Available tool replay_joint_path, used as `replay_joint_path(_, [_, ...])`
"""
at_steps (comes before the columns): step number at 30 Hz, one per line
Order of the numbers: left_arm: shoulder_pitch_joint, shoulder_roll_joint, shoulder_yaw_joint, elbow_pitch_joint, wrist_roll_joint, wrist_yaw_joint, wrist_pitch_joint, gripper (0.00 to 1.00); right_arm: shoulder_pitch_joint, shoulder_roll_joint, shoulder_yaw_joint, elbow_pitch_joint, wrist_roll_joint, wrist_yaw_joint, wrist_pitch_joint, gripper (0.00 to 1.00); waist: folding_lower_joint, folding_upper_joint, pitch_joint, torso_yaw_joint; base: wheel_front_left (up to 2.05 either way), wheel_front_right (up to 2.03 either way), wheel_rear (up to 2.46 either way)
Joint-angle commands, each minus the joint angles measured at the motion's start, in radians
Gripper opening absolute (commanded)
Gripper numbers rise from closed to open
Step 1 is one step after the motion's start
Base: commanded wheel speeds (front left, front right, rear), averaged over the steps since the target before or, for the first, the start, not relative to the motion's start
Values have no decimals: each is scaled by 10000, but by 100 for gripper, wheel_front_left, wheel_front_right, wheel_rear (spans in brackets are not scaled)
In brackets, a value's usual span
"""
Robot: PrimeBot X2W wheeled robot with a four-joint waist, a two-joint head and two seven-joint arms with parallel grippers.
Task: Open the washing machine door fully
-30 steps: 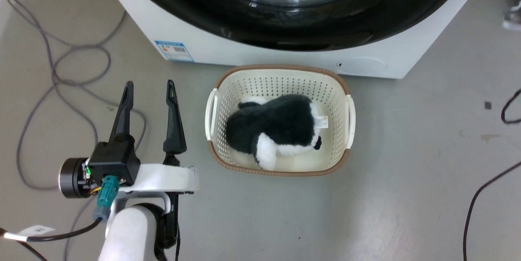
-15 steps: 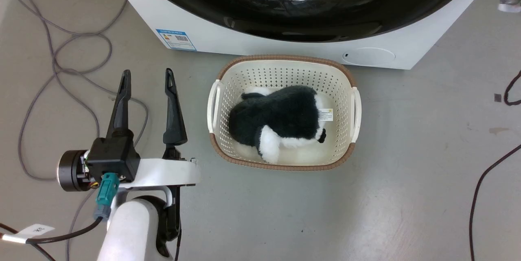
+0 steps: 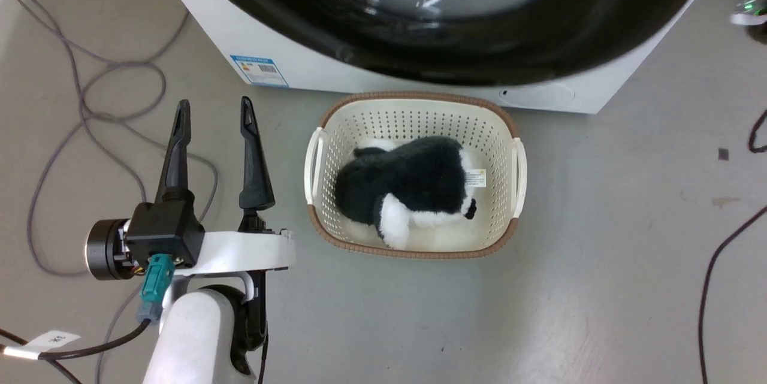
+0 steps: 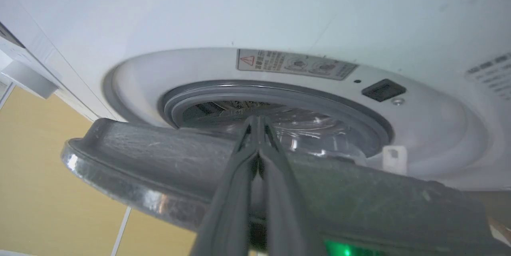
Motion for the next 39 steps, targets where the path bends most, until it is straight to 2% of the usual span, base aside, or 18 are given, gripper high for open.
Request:
replay_joint_path(1, [31, 6, 12, 29, -52, 80, -102, 100, -218, 288, 252, 120, 368, 67, 249, 0, 0, 0, -109, -15, 0, 0, 0])
replay_joint_path(12, [587, 6, 168, 253, -80, 143, -366, 100, 543, 257, 1103, 94, 1821, 67, 1804, 0, 0, 0, -1069, -302, 0, 0, 0])
replay_joint_path(17, [860, 6, 259, 350, -17, 84, -366, 100, 1441, 301, 1369, -485, 1751, 67, 2181, 0, 0, 0, -1516, -434, 0, 0, 0])
replay_joint_path(32, [1696, 6, 256, 680, 85, -73, -366, 100, 4695, 1095, 2293, -3133, 1933, 67, 3031, 0, 0, 0, -2716, -622, 0, 0, 0])
replay_joint_path(39, [2022, 6, 264, 861, 221, -174, -366, 100, 6164, 1657, 2813, -4358, 2042, 67, 3190, 0, 0, 0, -3129, -661, 0, 0, 0])
